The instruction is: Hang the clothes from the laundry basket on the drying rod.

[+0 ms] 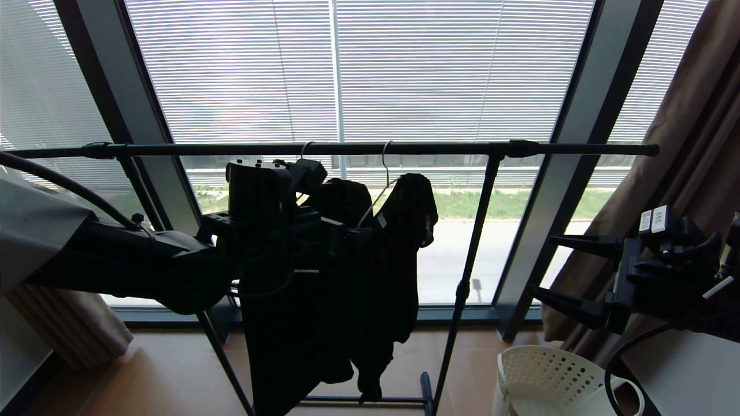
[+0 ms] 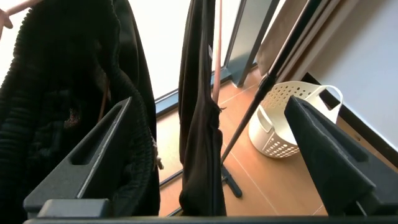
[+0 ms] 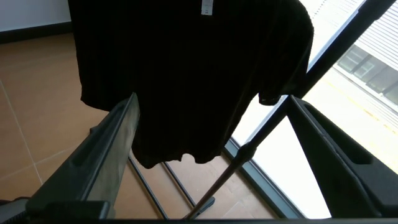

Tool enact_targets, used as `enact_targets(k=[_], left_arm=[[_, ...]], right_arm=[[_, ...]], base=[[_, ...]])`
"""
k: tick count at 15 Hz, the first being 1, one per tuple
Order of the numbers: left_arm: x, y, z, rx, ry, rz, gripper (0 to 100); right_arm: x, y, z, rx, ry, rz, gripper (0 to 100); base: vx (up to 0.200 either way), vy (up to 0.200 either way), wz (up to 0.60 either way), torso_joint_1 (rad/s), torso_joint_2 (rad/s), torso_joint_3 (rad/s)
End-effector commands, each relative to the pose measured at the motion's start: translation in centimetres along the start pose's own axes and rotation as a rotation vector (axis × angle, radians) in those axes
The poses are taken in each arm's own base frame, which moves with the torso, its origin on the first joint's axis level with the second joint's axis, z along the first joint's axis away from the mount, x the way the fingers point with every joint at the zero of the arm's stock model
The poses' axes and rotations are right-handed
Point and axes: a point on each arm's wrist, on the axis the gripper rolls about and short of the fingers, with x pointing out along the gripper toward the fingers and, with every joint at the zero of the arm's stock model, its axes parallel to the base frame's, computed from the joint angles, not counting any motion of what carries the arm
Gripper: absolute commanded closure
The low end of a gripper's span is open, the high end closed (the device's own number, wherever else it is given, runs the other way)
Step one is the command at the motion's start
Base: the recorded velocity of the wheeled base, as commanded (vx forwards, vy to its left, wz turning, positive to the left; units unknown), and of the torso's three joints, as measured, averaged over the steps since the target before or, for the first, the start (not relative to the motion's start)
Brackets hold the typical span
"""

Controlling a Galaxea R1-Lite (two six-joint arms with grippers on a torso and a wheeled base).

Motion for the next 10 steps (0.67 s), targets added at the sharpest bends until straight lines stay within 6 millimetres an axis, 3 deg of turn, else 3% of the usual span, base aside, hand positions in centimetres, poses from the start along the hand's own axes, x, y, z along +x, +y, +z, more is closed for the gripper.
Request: enact_targets(k=[1, 3, 4, 5, 7, 10], left_arm=[[-4.7, -0.7, 1.2, 0.01, -0.049, 0.004, 0], [-10.2, -1.2, 1.6, 0.017, -0.103, 0.002, 0], [-11.6, -1.4, 1.4, 0.017, -0.112, 0.004, 0], [-14.5, -1.7, 0.2, 0.022, -0.116, 0.0, 0], [-20.6, -2.7, -2.9, 0.047, -0.145, 0.025, 0], [-25.5, -2.2, -6.2, 0.134, -0.182, 0.257, 0]], right_arm=[[0.0, 0.1, -0.1, 0.002, 0.002, 0.001, 0], [0.0, 0.3, -0.2, 0.002, 0.005, 0.009, 0], [0.1, 0.5, -0.1, -0.001, 0.005, 0.009, 0], [0.0, 0.9, 0.2, -0.01, 0.013, -0.027, 0], [-3.1, 3.4, 1.6, -0.001, -0.017, -0.155, 0], [-7.6, 7.3, 3.9, 0.177, -0.137, -0.165, 0]], base=[[0.0, 0.0, 0.0, 0.0, 0.0, 0.0], [0.0, 0.0, 0.0, 0.0, 0.0, 0.0], [0.0, 0.0, 0.0, 0.0, 0.0, 0.0], [0.0, 0.0, 0.0, 0.0, 0.0, 0.0], [0.0, 0.0, 0.0, 0.0, 0.0, 0.0], [0.0, 0.0, 0.0, 0.0, 0.0, 0.0]])
